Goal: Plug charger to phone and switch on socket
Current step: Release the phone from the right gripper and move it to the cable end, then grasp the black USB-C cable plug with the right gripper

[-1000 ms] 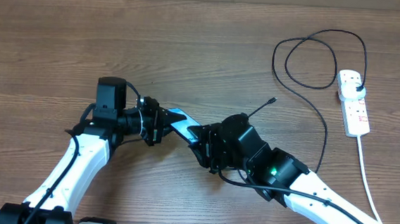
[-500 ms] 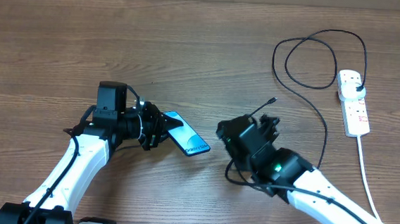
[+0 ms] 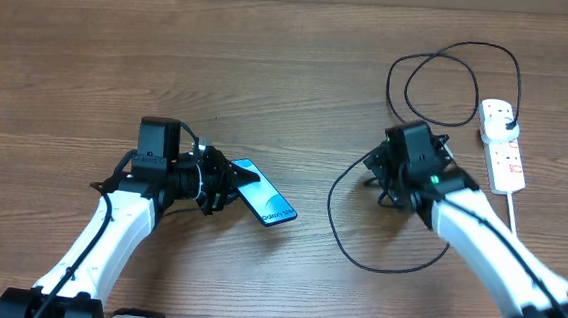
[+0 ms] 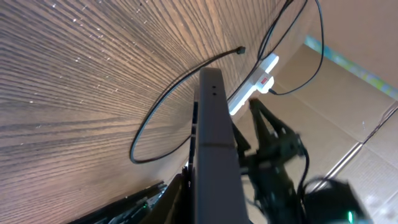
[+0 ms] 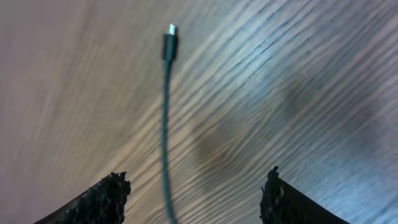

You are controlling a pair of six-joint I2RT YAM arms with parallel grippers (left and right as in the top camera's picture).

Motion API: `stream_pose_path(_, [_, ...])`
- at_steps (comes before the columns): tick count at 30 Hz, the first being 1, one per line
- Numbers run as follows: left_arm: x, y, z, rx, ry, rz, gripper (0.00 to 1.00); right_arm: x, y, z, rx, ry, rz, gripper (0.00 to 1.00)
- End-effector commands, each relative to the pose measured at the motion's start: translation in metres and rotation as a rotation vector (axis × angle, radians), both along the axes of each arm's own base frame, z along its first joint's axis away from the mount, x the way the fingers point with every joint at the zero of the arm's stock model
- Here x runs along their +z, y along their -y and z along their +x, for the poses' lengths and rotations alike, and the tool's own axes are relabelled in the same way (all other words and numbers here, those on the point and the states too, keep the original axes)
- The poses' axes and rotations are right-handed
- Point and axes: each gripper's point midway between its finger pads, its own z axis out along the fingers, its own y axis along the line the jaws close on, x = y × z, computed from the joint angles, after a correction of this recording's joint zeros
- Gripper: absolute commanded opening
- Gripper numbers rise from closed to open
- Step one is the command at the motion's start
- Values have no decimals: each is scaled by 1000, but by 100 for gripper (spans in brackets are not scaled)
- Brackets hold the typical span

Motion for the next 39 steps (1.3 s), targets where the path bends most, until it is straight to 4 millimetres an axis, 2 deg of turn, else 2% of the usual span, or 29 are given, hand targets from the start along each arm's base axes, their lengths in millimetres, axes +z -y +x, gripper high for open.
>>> stream_pose_path(1, [8,0,4,-16,44,-8,13,0,-12,27,90,0,-18,71])
stream_pose_path(5, [8,0,4,-17,44,-8,13,-8,-18,52,89,-16,-33,65])
stream_pose_path(9, [8,0,4,-17,44,-8,13,-23,-17,62,72,-39,-63,56])
stream_pose_path(15, [8,0,4,-16,43,-8,13,-39,-12,59,65,-77,-97,51])
stream_pose_path(26, [8,0,4,-16,43,-8,12,-55,-12,59,66,-101,-109,45])
stream_pose_path(31, [8,0,4,-16,44,-8,11,-74,-23,50,97,-156,-98,44])
stream_pose_path(35, [8,0,4,-17,44,-8,11,-79,-28,48,113,-163,-107,35])
stream_pose_path(39, [9,1,3,-20,43,-15,11,-82,-27,45,113,-176,-113,17])
